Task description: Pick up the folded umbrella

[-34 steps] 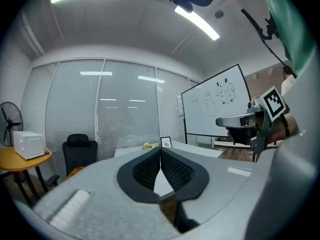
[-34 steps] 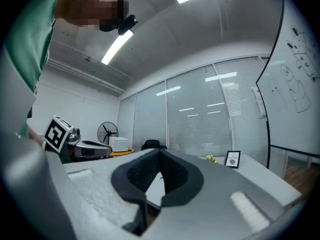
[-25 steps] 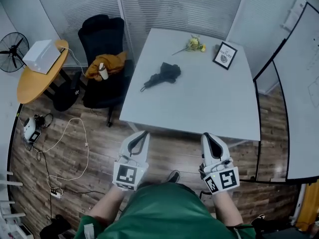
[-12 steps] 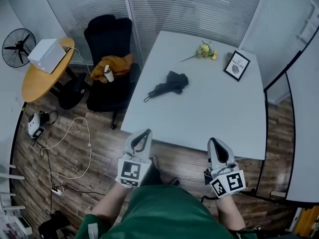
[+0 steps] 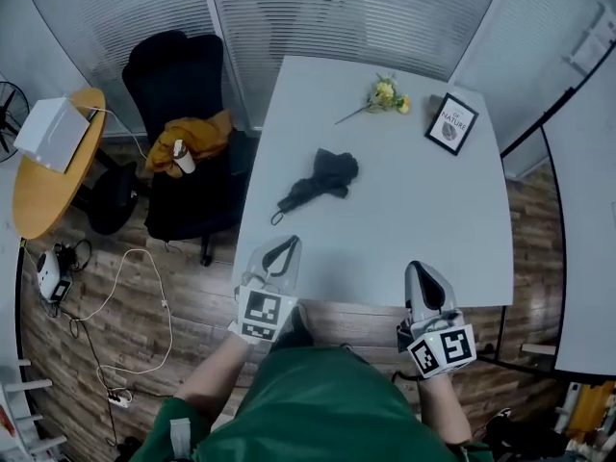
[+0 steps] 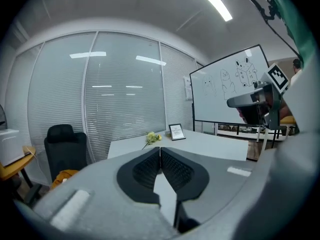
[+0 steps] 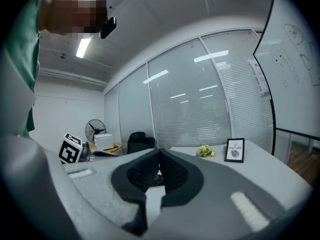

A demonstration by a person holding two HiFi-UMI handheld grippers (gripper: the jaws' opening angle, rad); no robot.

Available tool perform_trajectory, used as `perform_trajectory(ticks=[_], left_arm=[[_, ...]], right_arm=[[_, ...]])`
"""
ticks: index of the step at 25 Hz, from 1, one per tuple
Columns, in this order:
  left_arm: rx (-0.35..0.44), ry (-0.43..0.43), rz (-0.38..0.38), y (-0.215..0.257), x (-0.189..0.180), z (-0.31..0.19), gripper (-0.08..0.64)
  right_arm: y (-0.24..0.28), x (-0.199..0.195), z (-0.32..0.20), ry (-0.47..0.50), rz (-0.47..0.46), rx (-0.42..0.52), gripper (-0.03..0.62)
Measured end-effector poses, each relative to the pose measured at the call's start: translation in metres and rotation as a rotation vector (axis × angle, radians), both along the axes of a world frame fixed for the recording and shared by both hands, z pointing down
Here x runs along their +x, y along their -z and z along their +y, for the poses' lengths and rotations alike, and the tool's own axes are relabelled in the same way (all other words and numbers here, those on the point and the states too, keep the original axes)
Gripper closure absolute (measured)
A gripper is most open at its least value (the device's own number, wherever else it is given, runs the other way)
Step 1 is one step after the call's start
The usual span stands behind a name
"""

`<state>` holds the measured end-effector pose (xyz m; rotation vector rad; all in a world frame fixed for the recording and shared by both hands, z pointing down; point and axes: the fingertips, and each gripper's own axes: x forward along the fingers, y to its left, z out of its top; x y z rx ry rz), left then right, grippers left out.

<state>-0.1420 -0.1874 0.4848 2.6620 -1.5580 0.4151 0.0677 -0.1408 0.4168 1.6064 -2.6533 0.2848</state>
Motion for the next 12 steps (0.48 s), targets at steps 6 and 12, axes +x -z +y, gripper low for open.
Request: perform_trajectory(ticks=[6,12], left_arm=[[-0.028,-0.103,-0.040,-0.034,-0.002,-0.066,0.546],[-0.116,-0.190,-0.123,-0.078,0.011,-0.122,0.480]], right_arm=[[-0.004,-0.022,-0.027,-0.056,0.021,-0.022,0.589],[-0.007,-0.016,-0.037,-0.121,0.044,-0.050,0.589]])
